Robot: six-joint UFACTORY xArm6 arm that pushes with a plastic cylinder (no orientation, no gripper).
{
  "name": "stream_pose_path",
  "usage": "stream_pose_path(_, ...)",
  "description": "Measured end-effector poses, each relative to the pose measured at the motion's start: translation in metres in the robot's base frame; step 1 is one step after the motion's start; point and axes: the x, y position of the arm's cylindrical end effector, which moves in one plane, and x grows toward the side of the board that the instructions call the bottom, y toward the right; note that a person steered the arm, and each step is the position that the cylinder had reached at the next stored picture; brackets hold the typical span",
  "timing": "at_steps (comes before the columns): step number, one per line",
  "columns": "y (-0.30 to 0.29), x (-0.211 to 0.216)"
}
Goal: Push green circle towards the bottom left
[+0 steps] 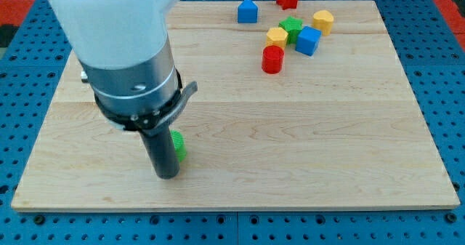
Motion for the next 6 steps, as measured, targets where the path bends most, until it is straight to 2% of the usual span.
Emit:
stream_pose_path(1,0.061,-0.002)
stream_pose_path(2,0.079,-0.022)
stream_pose_path(4,-0.022,-0.028)
stream_pose_path(6,-0.008,-0.048)
